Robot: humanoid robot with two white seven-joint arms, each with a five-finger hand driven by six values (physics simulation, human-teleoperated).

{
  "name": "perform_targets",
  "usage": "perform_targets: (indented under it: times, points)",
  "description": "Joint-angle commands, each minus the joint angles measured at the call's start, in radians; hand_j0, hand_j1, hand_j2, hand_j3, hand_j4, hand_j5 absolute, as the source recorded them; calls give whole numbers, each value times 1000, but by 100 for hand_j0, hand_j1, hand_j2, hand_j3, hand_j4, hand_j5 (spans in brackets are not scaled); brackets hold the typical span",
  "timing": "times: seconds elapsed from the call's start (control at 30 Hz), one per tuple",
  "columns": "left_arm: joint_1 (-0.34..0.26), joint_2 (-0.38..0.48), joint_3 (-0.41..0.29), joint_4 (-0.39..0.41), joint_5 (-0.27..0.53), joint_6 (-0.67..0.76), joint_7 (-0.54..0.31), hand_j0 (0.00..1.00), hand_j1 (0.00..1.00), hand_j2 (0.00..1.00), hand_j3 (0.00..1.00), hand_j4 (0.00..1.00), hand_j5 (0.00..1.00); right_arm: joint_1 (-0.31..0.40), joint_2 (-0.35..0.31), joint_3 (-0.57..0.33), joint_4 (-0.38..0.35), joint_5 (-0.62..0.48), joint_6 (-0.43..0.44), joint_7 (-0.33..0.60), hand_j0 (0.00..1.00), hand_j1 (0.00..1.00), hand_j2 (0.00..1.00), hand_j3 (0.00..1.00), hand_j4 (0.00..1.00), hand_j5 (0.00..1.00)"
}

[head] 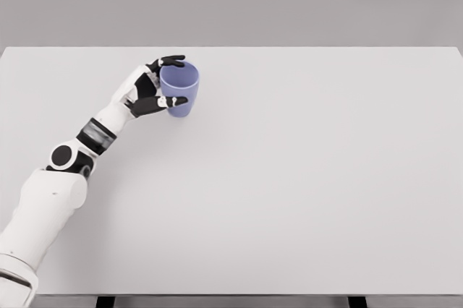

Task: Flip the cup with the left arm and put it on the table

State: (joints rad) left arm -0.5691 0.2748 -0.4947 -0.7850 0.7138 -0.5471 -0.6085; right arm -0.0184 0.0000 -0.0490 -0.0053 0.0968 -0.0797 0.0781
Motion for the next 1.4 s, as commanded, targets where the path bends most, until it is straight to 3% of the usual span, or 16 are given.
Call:
perform_targets:
  times: [0.0,0.23,0.37,0.73,1.0,1.17,1.2,1.27,1.3,1.37]
  points:
    - [2,-5,1,0,6,-19,-2,66,66,66,66,66,66,0,0,0,-1,0,0,0,100,100,100,100,100,100]
    - [12,-5,1,-2,7,-37,-2,77,77,77,77,77,77,0,0,0,-1,0,0,0,100,100,100,100,100,100]
    - [12,-6,1,-2,7,-37,-2,100,100,100,100,100,100,0,0,0,1,0,0,0,100,100,100,100,100,100]
    - [23,-3,2,-23,9,-39,-2,100,100,100,100,100,100,0,0,0,-1,0,0,0,100,100,100,100,100,100]
    - [23,58,44,-88,13,-37,-2,100,100,100,100,100,100,0,0,0,-1,0,0,0,100,100,100,100,100,100]
    - [-5,185,41,-149,7,-28,-2,100,100,100,100,100,100,0,0,0,1,0,0,0,100,100,100,100,100,100]
    - [-6,224,39,-146,-17,-25,-2,100,100,100,100,100,100,0,0,0,-1,0,0,0,100,100,100,100,100,100]
    - [-5,300,38,-148,-155,-37,-2,100,100,100,100,100,100,0,0,0,1,0,0,0,100,100,100,100,100,100]
    - [-8,317,38,-149,-234,-50,-2,100,100,100,100,100,100,0,0,0,-1,0,0,0,100,100,100,100,100,100]
    - [-6,343,38,-142,-312,-64,-2,100,100,100,100,100,100,0,0,0,-1,0,0,0,100,100,100,100,100,100]
